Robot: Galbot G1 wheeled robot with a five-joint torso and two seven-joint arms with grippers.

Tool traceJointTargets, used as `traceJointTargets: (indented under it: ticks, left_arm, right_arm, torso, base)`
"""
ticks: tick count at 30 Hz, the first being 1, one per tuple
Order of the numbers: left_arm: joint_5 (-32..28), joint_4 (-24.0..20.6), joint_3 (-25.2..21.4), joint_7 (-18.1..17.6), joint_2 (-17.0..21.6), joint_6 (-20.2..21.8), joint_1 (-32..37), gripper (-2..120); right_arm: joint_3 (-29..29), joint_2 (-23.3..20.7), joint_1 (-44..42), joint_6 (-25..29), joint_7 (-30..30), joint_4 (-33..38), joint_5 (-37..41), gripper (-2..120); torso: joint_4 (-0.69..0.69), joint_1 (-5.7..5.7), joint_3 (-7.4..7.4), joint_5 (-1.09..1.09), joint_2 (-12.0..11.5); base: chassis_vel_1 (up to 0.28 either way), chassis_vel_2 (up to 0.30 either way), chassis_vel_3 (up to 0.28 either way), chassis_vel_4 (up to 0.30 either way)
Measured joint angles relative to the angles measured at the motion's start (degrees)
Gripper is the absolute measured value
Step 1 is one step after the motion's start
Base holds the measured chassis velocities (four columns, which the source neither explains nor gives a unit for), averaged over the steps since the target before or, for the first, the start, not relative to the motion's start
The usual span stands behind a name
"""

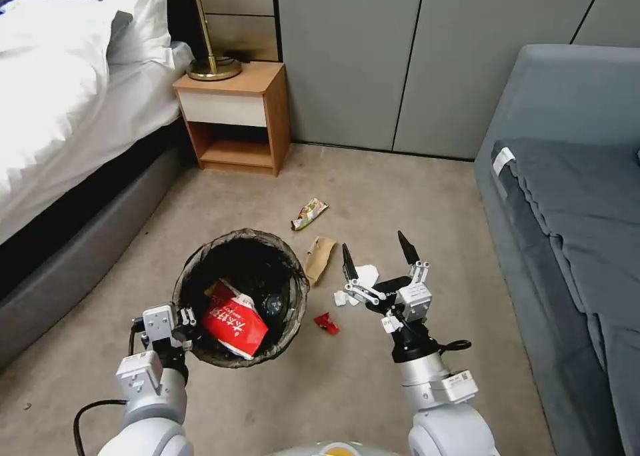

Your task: Pick up the trash bin, then pick up the garbage from the floor and place it into the trash bin.

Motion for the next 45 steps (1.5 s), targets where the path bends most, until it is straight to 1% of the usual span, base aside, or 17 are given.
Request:
traceJointTargets:
  ticks: [2,15,22,26,27,31,36,41,44,45]
  left_arm:
    - [0.0,-0.1,0.0,0.0,0.0,-0.1,0.2,0]
    - [0.2,-0.3,-0.1,0.1,-0.2,-0.4,0.5,0]
    - [0.2,-0.4,-0.2,0.1,-0.2,-0.5,0.5,0]
    - [0.2,-0.4,-0.2,0.2,-0.2,-0.5,0.5,0]
    - [0.2,-0.4,-0.2,0.2,-0.2,-0.5,0.5,0]
    - [0.2,-0.4,-0.3,0.2,-0.2,-0.5,0.3,0]
    - [0.2,-0.4,-0.3,0.2,-0.1,-0.5,0.2,0]
    - [0.1,-0.4,-0.2,0.2,-0.1,-0.4,-0.1,0]
    - [0.1,-0.4,-0.2,0.2,0.0,-0.3,-0.2,0]
    - [0.1,-0.4,-0.2,0.2,0.1,-0.3,-0.3,0]
  right_arm:
    - [0.2,0.0,-0.1,-0.7,0.1,0.1,-0.4,100]
    - [0.6,0.0,0.1,-0.9,-0.2,-0.1,-0.7,100]
    - [0.7,-0.2,0.0,-0.7,-0.4,-0.1,-0.8,100]
    - [0.7,-0.1,0.2,0.0,-0.6,-0.3,-1.1,100]
    - [0.7,-0.1,0.3,1.1,-1.1,-0.6,-1.4,100]
    - [0.6,-0.1,0.4,1.4,-1.2,-0.7,-1.4,100]
    - [0.6,-0.6,0.6,1.4,-1.2,-0.7,-1.8,100]
    - [0.8,-1.6,1.0,0.4,-0.6,-0.7,-3.1,100]
    - [0.7,-1.9,1.2,-1.1,0.1,-0.5,-3.3,100]
    - [0.5,-2.2,1.3,-2.3,0.6,-0.2,-3.1,100]
  torso:
    - [0.0,0.0,0.0,0.0,0.0]
    - [0.01,0.0,0.0,0.0,0.0]
    - [0.01,0.0,0.0,0.01,0.0]
    - [0.0,0.0,0.01,-0.01,0.0]
    - [0.0,0.01,0.02,0.0,0.0]
    - [0.01,0.01,0.02,0.01,0.0]
    - [0.01,0.0,0.01,0.0,0.0]
    - [0.0,-0.01,0.0,0.0,0.0]
    - [0.01,0.0,0.0,0.0,0.0]
    - [0.01,0.0,0.0,0.0,0.0]
  base:
    - [0.0,0.0,0.0,0.0]
    - [-0.019,0.015,0.02,-0.013]
    - [-0.157,0.178,0.155,-0.163]
    - [-0.218,0.232,0.214,-0.233]
    - [-0.184,0.158,0.163,-0.168]
    - [-0.095,0.1,0.132,-0.07]
    - [0.0,0.0,0.0,0.0]
    - [0.018,-0.015,-0.036,0.008]
    - [0.0,0.0,0.0,0.0]
    - [0.0,0.0,0.0,0.0]
